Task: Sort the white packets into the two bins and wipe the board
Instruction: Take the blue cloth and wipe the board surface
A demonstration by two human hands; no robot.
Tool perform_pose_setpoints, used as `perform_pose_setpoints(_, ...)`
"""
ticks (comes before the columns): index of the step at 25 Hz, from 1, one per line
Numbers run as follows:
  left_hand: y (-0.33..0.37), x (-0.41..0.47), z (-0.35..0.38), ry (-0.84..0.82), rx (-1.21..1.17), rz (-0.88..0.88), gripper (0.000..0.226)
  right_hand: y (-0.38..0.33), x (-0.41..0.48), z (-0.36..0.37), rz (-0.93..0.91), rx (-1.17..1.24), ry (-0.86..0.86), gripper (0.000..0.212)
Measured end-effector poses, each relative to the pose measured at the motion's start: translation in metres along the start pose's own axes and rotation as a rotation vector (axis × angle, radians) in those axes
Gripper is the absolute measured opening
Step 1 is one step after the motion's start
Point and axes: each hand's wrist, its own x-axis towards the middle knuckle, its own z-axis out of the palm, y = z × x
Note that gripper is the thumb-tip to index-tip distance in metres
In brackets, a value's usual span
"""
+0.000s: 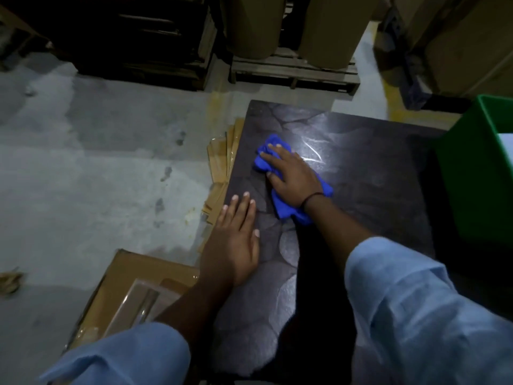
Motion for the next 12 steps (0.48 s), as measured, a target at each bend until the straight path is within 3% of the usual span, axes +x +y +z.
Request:
perform_pose_setpoints(6, -0.002, -0.001, -0.001, -0.007, 0.038, -0.016, 0.059, 0.022, 0.135, 0.001, -0.023, -0.033, -0.098, 0.063)
perform_pose_setpoints(12, 0.0, -0.003, 0.003, 0.032, 0.001, -0.005, 0.058, 0.015, 0.131, 0.002, -0.074, -0.055, -0.124, 0.061)
